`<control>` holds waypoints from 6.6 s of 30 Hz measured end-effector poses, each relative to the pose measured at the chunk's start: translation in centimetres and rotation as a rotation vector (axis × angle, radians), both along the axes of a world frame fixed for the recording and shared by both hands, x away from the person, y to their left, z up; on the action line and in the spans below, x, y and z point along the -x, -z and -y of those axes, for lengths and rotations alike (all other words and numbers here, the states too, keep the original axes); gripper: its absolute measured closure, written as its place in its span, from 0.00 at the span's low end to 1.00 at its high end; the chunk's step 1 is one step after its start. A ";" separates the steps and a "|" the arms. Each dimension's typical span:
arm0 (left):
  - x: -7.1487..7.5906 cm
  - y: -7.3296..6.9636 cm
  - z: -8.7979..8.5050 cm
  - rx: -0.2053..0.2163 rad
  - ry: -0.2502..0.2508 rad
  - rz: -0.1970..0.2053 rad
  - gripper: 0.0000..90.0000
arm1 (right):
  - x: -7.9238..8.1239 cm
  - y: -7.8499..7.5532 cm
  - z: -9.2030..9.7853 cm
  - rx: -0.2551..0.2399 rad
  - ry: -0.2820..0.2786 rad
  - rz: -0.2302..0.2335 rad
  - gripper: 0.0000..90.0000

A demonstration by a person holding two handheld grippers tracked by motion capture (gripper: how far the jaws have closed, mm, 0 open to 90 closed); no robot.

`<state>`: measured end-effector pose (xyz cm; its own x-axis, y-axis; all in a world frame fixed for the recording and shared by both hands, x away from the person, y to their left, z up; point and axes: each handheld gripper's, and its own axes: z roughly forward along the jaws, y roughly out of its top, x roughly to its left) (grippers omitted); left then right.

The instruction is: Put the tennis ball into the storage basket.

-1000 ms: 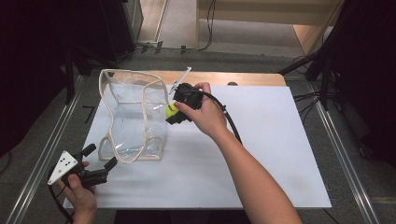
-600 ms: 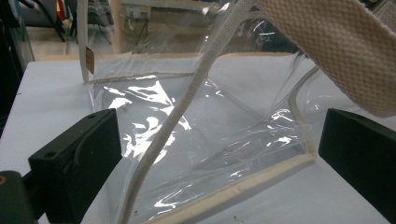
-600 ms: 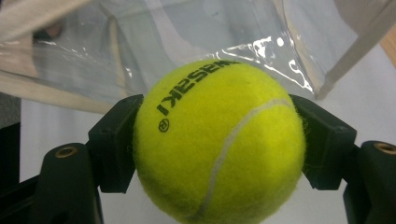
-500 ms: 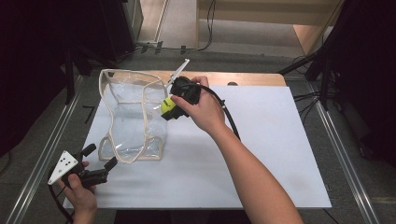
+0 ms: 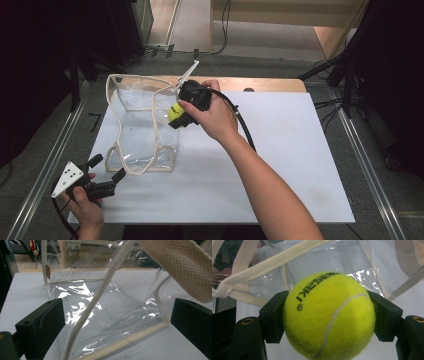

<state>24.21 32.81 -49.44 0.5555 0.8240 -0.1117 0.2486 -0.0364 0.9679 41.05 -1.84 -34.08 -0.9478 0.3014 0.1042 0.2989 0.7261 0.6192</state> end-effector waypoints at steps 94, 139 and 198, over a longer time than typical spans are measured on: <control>-0.2 0.0 -0.1 0.008 -0.006 -0.014 0.00 | 3.0 -3.5 -10.5 -0.043 -0.200 0.027 0.25; -0.2 0.0 -0.1 0.006 -0.003 -0.016 0.00 | 3.4 -2.6 -2.9 -0.065 -0.021 0.098 0.00; -0.2 0.0 0.0 0.007 0.001 -0.015 0.00 | 6.9 9.2 10.5 -0.177 0.292 0.069 0.00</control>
